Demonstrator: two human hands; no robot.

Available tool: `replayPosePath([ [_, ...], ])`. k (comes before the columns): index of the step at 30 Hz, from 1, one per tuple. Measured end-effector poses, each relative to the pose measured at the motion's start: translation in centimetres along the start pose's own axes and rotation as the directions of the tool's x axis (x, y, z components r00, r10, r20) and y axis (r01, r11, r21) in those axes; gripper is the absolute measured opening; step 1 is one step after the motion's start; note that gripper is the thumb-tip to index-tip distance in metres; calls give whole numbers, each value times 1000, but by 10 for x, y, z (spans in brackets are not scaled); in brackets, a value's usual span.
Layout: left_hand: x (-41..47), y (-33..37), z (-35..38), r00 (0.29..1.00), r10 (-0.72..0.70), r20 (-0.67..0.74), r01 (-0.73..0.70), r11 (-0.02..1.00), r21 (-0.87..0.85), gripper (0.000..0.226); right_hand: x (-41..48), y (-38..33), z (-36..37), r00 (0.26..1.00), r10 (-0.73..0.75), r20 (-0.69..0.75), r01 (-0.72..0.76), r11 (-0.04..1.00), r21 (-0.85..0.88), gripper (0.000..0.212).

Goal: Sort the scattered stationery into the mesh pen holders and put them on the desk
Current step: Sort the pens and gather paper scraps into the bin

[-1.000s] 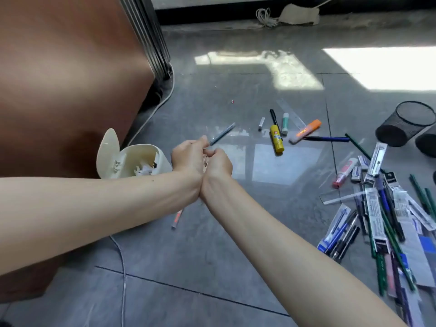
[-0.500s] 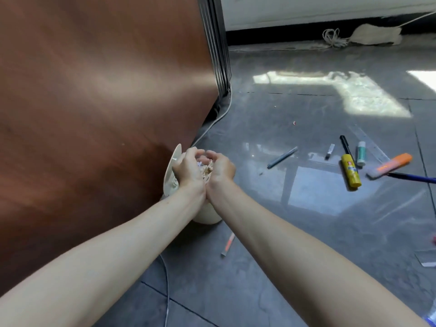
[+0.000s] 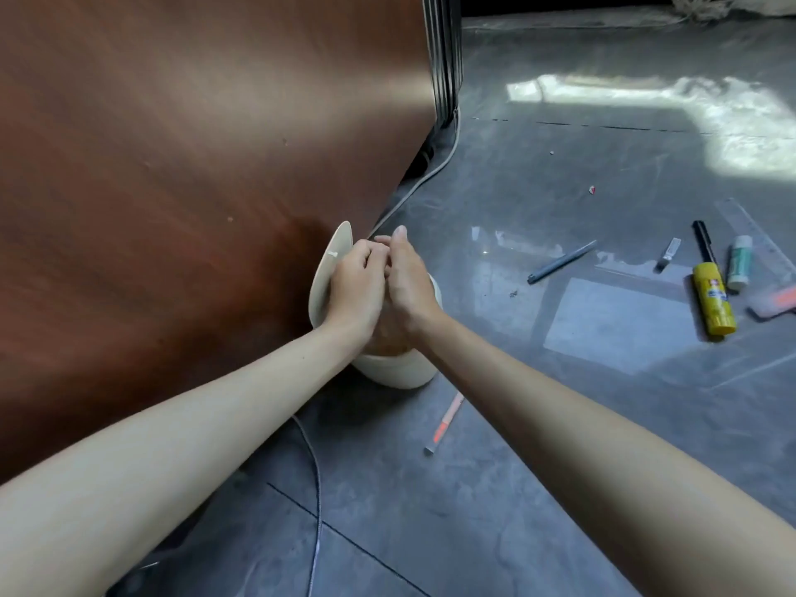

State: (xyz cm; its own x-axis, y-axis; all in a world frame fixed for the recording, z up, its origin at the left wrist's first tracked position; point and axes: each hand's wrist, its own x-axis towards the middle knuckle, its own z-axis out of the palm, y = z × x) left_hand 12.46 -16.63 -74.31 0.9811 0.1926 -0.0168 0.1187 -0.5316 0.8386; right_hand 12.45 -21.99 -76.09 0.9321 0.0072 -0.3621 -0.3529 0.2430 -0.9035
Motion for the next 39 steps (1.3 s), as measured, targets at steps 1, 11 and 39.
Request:
replayPosePath([
  [1,-1,-1,-2,1000,11,28,-12,999,30,26,-2,-3,-2,1000,2,25,-1,1000,-18,67],
  [11,-27,-14,-15,970,112,214,-163,957,240,33,-4,-18,-25,995,-69,71,78,988,-130,53],
  [39,-154,-6,111,317,66,946,-863,433,259,38,-147,52,-278,985,-13,-175,-147,484,-863,20],
])
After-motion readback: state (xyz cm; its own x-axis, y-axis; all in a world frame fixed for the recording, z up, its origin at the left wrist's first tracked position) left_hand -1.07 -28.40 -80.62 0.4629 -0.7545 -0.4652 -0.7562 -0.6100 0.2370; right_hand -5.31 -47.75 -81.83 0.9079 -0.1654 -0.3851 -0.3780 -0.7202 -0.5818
